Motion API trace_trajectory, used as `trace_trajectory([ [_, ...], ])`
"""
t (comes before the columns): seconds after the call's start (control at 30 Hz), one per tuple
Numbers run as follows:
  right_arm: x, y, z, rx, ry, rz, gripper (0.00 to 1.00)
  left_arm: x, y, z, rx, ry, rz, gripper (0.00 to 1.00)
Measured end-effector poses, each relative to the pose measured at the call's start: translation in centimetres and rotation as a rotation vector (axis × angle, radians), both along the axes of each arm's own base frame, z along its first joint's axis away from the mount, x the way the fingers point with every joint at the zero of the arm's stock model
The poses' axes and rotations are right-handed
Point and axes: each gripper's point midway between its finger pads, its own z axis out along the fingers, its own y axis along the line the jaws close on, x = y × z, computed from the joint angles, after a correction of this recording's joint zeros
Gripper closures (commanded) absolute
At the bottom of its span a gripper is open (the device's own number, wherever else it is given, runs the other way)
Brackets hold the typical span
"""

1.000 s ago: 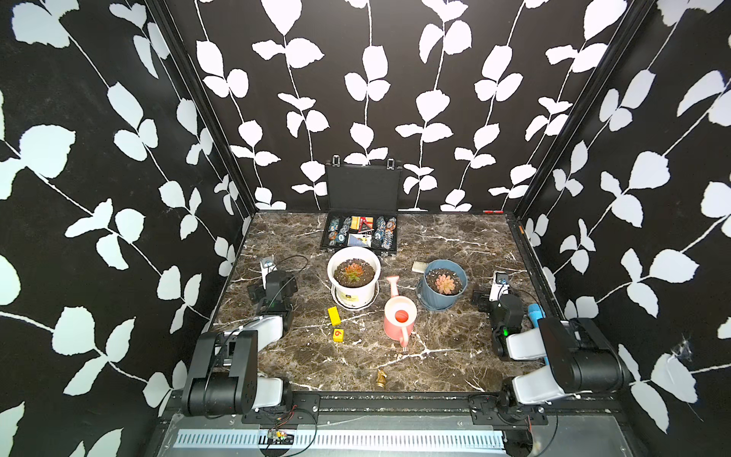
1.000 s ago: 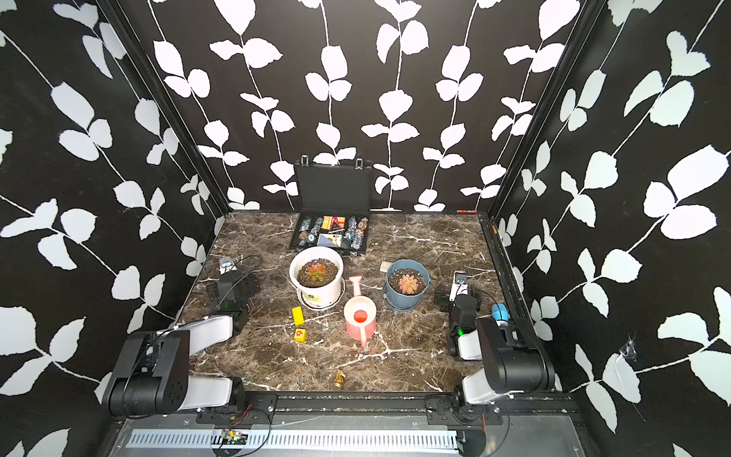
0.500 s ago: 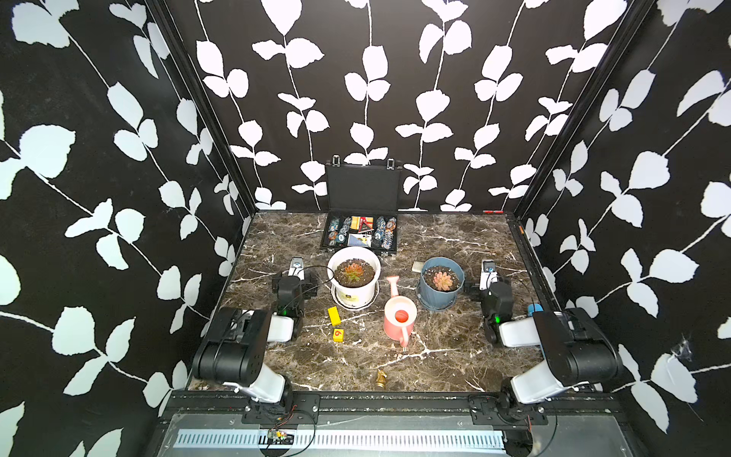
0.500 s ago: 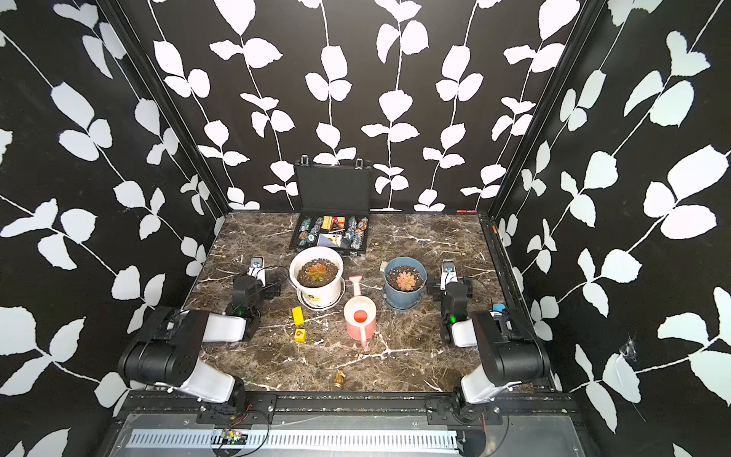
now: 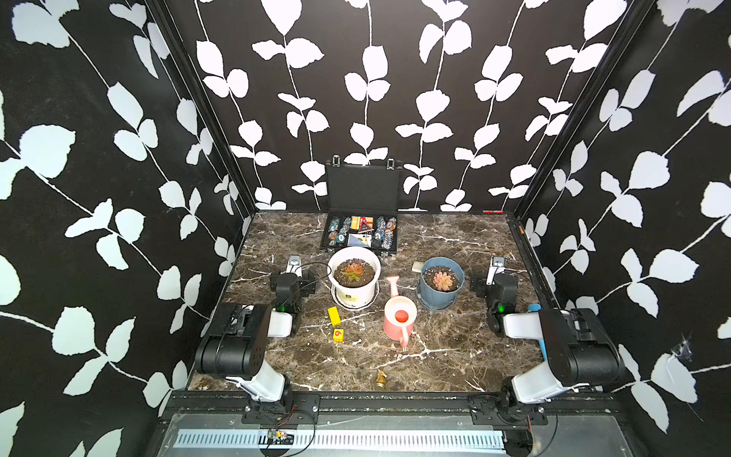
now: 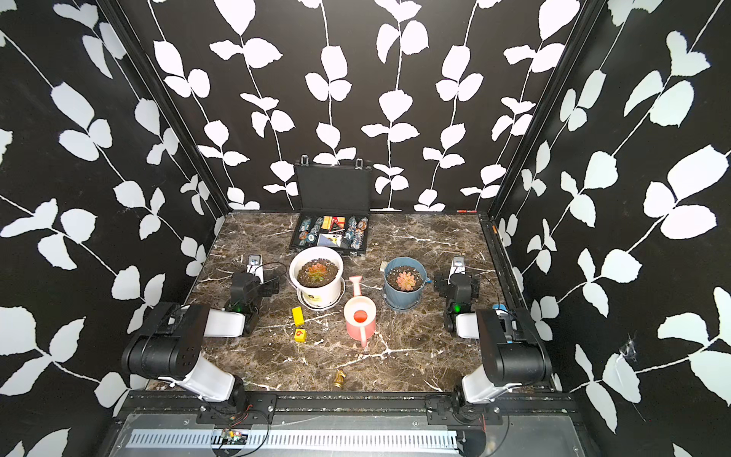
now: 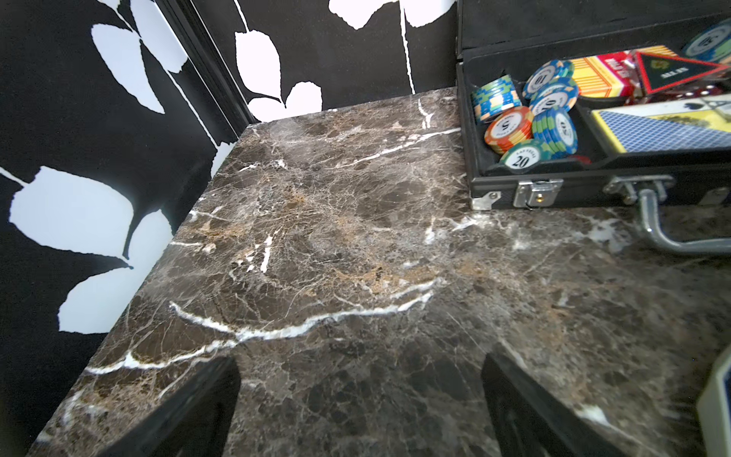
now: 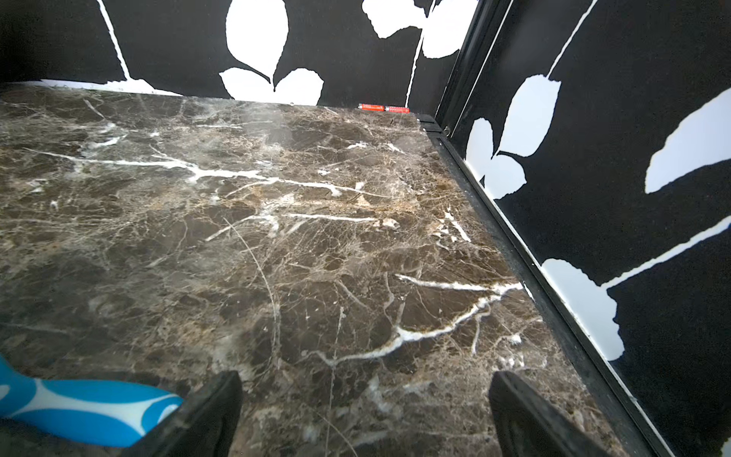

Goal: Water the succulent around the soil edge
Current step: Reset both arms

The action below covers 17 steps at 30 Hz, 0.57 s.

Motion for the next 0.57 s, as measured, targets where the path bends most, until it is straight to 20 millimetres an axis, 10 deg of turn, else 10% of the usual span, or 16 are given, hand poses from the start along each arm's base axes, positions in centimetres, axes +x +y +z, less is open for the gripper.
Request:
trace_trajectory([
  [0.57, -0.16, 0.22, -0.44, 0.000, 0.020, 0.008, 0.00, 0.01, -0.07, -0.01, -0.002, 0.000, -0.005, 0.01],
])
